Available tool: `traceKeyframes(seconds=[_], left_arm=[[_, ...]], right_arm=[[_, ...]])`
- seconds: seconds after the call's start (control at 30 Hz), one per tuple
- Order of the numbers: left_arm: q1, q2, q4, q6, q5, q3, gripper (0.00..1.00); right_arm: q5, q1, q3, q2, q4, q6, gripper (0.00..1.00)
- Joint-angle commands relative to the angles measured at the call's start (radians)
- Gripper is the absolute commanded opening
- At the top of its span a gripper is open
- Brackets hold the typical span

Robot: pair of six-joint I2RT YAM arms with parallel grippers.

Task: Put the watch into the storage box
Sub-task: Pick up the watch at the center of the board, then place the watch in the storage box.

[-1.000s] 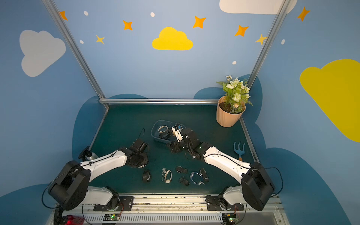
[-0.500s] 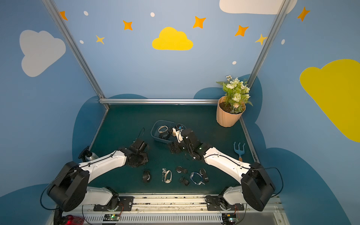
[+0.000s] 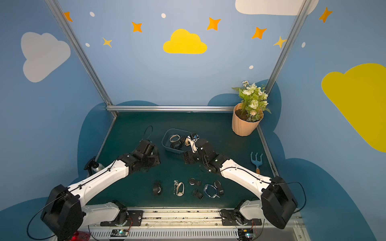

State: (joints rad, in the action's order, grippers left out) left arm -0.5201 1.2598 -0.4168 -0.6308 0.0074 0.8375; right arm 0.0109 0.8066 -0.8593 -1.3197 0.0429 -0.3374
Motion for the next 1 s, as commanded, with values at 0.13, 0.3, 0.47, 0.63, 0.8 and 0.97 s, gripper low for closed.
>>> traceKeyframes(seconds=[0.13, 0.3, 0.47, 0.63, 0.8, 0.97], left_arm=[[-0.003, 0.104, 0.091, 0.139, 0.039, 0.167, 0.05], [-0.001, 0.207, 0.121, 0.192, 0.046, 0.270, 0.05], [0.011, 0.323, 0.167, 0.260, 0.064, 0.388, 0.05], [0.041, 0.457, 0.169, 0.282, 0.097, 0.509, 0.05], [0.067, 0.569, 0.176, 0.292, 0.138, 0.597, 0.05], [0.086, 0.653, 0.169, 0.281, 0.173, 0.662, 0.05]], right_arm=[[-0.059, 0.001, 0.014, 0.049, 0.017, -0.011, 0.83], [-0.089, -0.001, 0.019, 0.072, 0.045, -0.020, 0.83], [-0.121, -0.005, 0.029, 0.095, 0.065, -0.018, 0.83], [-0.133, -0.015, 0.026, 0.113, 0.083, -0.014, 0.83], [-0.142, -0.027, 0.020, 0.122, 0.094, 0.002, 0.83], [-0.135, -0.032, 0.022, 0.128, 0.098, -0.009, 0.83]])
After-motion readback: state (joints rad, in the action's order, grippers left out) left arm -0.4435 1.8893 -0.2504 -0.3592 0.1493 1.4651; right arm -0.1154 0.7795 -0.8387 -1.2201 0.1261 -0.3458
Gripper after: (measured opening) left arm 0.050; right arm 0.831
